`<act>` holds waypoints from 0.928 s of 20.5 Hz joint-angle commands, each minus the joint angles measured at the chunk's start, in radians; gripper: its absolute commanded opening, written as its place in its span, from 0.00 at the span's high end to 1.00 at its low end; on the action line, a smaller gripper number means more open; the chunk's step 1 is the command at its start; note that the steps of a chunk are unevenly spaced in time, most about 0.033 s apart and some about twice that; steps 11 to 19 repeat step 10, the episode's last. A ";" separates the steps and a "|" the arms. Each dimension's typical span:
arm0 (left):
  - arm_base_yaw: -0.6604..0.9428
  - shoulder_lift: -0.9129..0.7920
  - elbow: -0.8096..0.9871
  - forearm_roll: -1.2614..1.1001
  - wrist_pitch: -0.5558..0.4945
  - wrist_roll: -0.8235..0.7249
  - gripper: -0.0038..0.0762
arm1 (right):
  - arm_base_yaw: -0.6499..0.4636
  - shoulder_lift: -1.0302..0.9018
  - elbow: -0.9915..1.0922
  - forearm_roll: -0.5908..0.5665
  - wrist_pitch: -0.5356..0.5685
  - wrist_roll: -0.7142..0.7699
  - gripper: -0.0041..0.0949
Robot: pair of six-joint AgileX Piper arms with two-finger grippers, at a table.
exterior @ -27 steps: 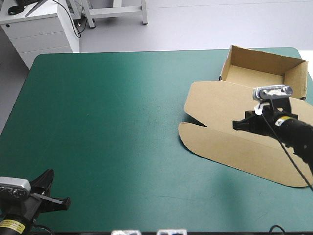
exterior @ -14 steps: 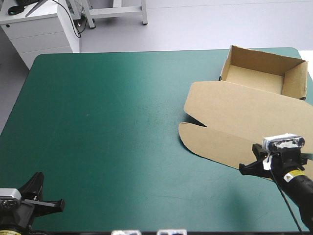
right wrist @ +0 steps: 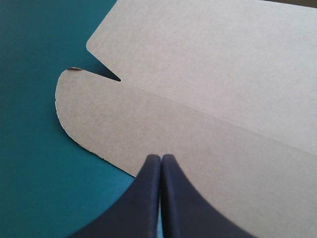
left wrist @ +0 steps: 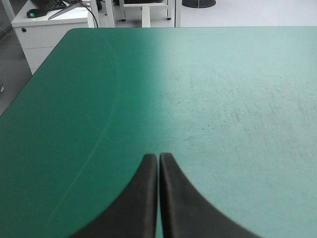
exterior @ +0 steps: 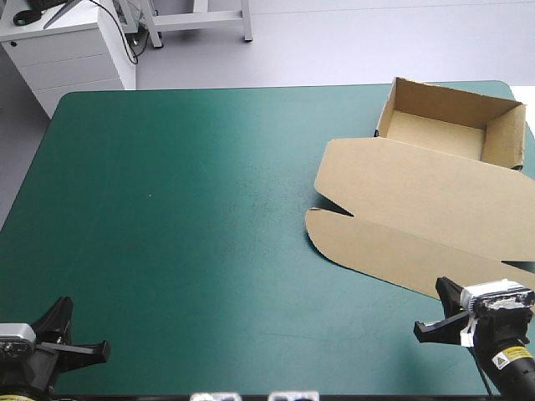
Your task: Fold the box
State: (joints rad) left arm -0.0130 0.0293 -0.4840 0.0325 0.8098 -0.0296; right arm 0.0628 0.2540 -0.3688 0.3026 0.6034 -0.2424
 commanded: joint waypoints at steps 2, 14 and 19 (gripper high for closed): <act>0.002 0.014 -0.028 -0.005 -0.065 -0.009 0.96 | 0.001 0.008 -0.038 -0.010 -0.001 0.015 0.98; 0.002 0.014 -0.028 -0.005 -0.065 -0.008 0.96 | 0.001 0.008 -0.047 -0.009 0.035 0.015 0.98; 0.002 0.014 -0.028 -0.005 -0.065 -0.008 0.96 | 0.001 0.008 -0.047 -0.009 0.035 0.015 0.98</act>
